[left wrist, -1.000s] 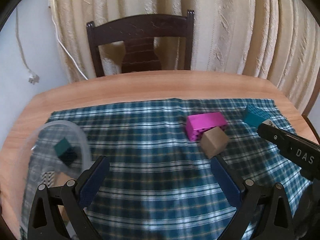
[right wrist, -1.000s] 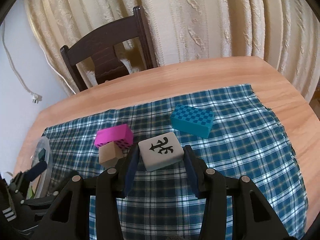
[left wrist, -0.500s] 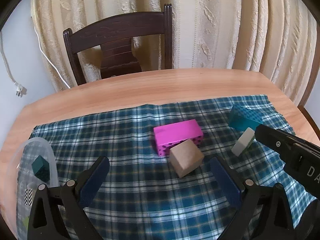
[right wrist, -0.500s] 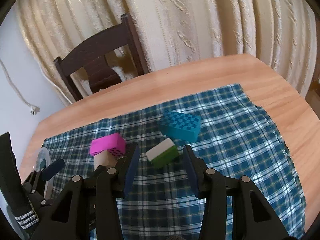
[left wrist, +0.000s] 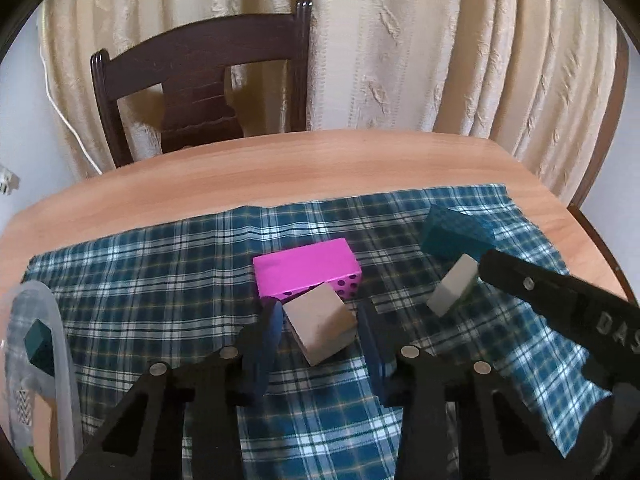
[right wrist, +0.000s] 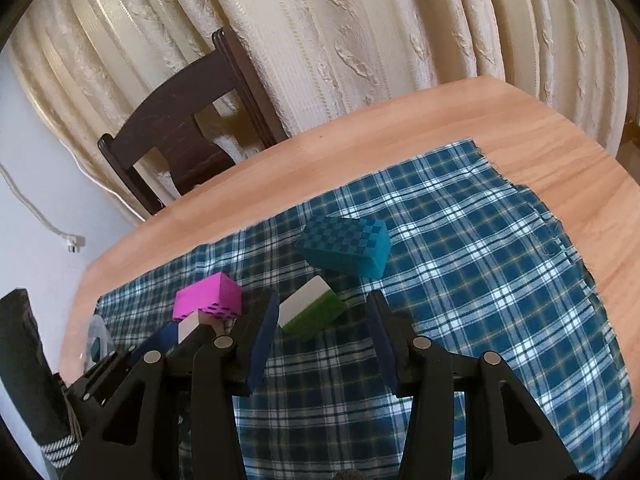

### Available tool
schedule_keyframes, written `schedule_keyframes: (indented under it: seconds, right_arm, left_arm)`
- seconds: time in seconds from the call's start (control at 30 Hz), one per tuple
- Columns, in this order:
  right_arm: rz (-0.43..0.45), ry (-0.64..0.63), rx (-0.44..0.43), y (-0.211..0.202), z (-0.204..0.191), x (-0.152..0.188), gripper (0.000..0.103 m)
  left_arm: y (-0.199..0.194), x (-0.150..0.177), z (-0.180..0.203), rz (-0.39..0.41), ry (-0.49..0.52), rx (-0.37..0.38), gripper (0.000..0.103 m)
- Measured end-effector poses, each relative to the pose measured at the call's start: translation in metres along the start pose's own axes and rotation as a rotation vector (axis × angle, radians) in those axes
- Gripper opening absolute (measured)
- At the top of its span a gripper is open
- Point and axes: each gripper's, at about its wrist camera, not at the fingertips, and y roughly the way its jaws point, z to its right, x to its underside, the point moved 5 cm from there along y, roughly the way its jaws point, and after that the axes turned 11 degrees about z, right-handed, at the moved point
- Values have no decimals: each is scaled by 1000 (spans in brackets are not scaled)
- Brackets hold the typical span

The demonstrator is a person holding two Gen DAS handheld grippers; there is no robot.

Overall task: Organize rigid objects
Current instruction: 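Lift the white glyph block with the right gripper while the left gripper grasps the tan cube, then carry the tan cube into the clear bowl and open the left gripper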

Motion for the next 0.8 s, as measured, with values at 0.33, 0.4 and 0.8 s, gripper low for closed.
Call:
schedule_keyframes:
  seconds: [0.33,0.4,0.8]
  right_arm:
    - [-41,-70,-7,17,-5,8,64]
    - [-52,-109,7,22,-8,12,64]
    - [-46,-225,41,38,-18,21,63]
  left_arm:
    - [-28,-6,-14,41,-32,4,41]
    - [-35,-9,-19,59,-33,-7,41]
    - [-64,-9,-36,122,-44,-52,41]
